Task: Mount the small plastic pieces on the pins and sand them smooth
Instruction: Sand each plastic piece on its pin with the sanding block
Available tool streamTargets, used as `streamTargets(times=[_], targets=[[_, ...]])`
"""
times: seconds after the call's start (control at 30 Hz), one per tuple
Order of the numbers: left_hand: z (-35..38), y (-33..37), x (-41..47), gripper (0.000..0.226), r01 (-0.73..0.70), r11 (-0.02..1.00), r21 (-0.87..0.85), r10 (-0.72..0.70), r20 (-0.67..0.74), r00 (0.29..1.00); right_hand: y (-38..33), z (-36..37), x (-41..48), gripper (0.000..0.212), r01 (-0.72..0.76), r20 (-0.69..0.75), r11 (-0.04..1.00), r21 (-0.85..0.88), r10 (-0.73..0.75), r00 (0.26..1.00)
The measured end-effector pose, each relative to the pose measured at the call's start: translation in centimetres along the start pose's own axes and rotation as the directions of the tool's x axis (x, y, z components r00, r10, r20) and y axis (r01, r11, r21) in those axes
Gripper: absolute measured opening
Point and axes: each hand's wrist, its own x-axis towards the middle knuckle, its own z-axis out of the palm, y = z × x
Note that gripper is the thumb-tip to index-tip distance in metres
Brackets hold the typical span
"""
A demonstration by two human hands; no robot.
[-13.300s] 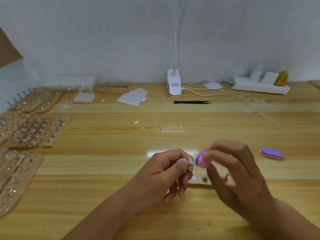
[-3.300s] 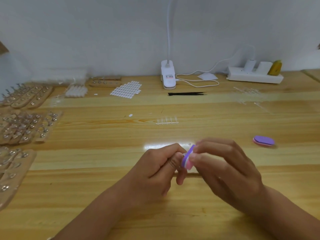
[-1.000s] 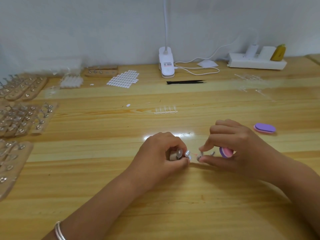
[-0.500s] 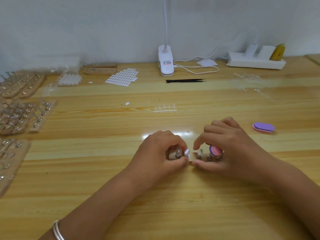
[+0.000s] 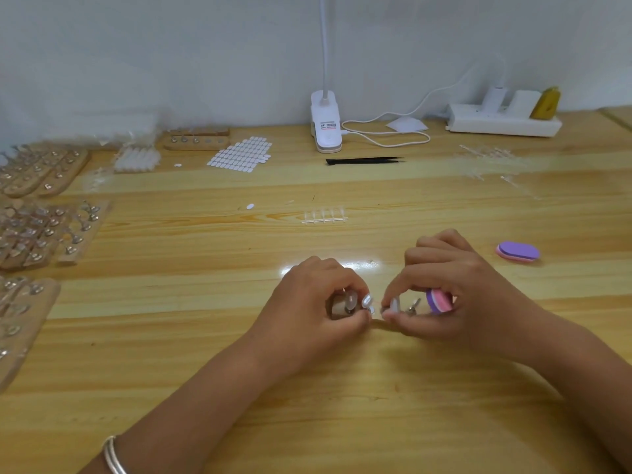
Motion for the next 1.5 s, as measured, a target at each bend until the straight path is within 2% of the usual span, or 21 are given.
streamTargets(times=[0.07,0.17,0.3,0.4,0.47,0.57,0.67,0.77,0.83,0.93,1.03,1.1,1.2,1.33,1.5], targets=[[-0.1,0.1,0.0,0.025,-0.037,0.999,-0.002,0.037,-0.019,0.999,-0.1,-0.1,0.2,0.016,-0.019,-0.062,0.999,0.041,0.021,0.998],[-0.4,0.5,0.0,0.027,-0.083,0.980,-0.180,0.072,-0.067,0.995,-0.3,-0.2,0.3,0.017,-0.021,-0.131,0.996,0.092,0.033,0.991],[-0.7,0.6,0.1,0.024,-0.010,0.899,-0.438,0.001,-0.022,1.000,-0.7,-0.2,0.4,0.020,-0.001,-0.194,0.988,0.154,0.032,0.980],[-0.9,0.4,0.2,0.021,-0.011,0.863,-0.505,0.006,-0.013,1.000,-0.9,0.0,0.5,0.020,0.012,-0.236,0.984,0.178,0.031,0.971],[-1.1,0.3,0.3,0.018,-0.015,0.843,-0.537,0.003,-0.024,1.000,-1.1,0.1,0.4,0.026,-0.012,-0.257,0.973,0.229,0.072,0.964],[-1.2,0.3,0.2,0.017,-0.041,0.861,-0.506,0.022,-0.044,0.999,-1.4,0.0,0.1,0.036,-0.083,-0.219,0.940,0.330,0.162,0.962],[-1.3,0.4,0.0,0.018,-0.049,0.856,-0.515,0.013,-0.073,0.997,-1.4,-0.4,-0.3,0.047,-0.111,-0.114,0.894,0.433,0.177,0.978],[-1.3,0.6,-0.1,0.018,-0.054,0.867,-0.496,-0.005,-0.118,0.993,-1.3,-0.5,-0.4,0.037,-0.170,-0.018,0.834,0.525,0.211,0.977],[-1.2,0.6,-0.2,0.020,-0.068,0.885,-0.461,-0.001,-0.147,0.989,-1.1,-0.3,-0.4,0.023,-0.227,-0.020,0.813,0.536,0.281,0.959],[-1.1,0.9,-0.3,0.019,-0.094,0.900,-0.426,0.008,-0.201,0.980,-0.8,0.3,-0.4,0.014,-0.220,-0.065,0.841,0.495,0.288,0.955],[-1.1,1.1,-0.4,0.017,-0.099,0.914,-0.393,-0.006,-0.258,0.966,-0.9,0.8,0.0,0.011,-0.091,-0.215,0.941,0.325,0.167,0.962],[-1.0,1.2,-0.5,0.013,-0.101,0.931,-0.352,-0.019,-0.322,0.947,-1.2,1.1,0.1,0.021,0.010,-0.367,0.986,0.164,0.051,0.929],[-0.8,1.3,-0.5,0.012,-0.073,0.952,-0.298,-0.049,-0.384,0.922,-1.9,1.5,-0.1,0.025,0.081,-0.506,0.996,0.044,-0.047,0.861],[-0.8,1.4,-0.5,0.011,-0.084,0.936,-0.341,-0.066,-0.406,0.911,-2.7,2.5,0.2,0.029,0.182,-0.522,0.982,-0.042,-0.176,0.835],[-1.0,1.3,-0.5,0.016,-0.062,0.902,-0.428,-0.122,-0.391,0.912,-1.4,1.6,0.4,0.020,0.129,-0.512,0.987,-0.096,-0.160,0.844]])
